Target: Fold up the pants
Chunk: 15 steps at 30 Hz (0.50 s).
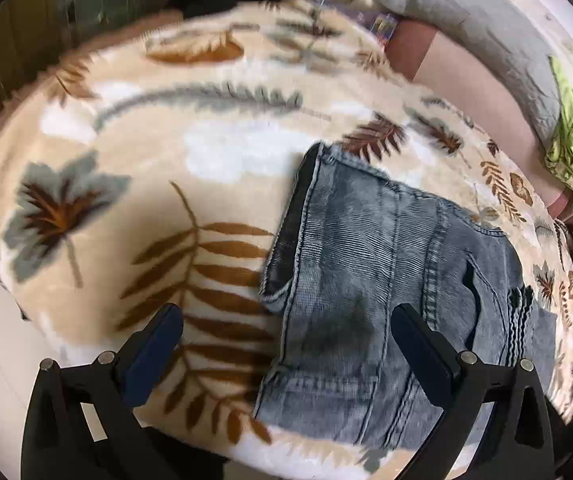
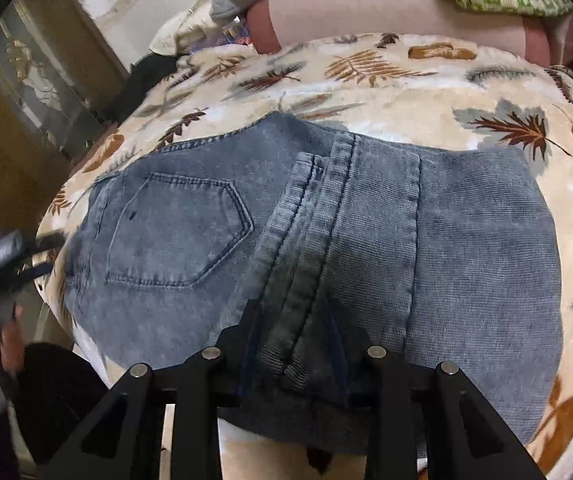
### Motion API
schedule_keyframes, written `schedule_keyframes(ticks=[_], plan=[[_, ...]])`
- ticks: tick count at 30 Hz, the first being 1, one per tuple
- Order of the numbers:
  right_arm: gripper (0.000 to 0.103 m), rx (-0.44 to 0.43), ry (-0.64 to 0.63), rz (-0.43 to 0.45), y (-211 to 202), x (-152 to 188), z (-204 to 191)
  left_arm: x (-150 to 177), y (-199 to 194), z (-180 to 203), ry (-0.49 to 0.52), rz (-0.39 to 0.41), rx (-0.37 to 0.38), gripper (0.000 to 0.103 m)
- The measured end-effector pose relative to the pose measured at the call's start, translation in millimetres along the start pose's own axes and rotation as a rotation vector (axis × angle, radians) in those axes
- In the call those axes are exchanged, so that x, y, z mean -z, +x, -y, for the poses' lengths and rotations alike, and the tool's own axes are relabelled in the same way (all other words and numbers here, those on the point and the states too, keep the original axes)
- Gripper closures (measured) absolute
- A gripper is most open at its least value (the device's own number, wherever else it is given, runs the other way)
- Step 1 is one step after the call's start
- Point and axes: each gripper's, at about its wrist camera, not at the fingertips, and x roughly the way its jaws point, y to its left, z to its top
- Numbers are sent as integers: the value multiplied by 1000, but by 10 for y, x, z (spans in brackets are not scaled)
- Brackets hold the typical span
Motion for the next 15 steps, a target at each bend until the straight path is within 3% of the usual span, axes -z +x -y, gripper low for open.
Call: schedule_keyframes(ticks=[2, 4, 9, 15], plan=[[66, -14, 10, 7, -4, 12, 35, -24, 138, 23, -10, -56, 63, 0], [66, -15, 16, -7, -26, -24, 14, -3, 216, 53, -20, -91, 73, 0], [66, -43, -105, 22, -68, -165, -315, 40, 259, 118, -4, -75, 65, 0], [66, -69, -177, 67, 187, -363, -821, -154, 275, 161, 5, -113, 254, 0]])
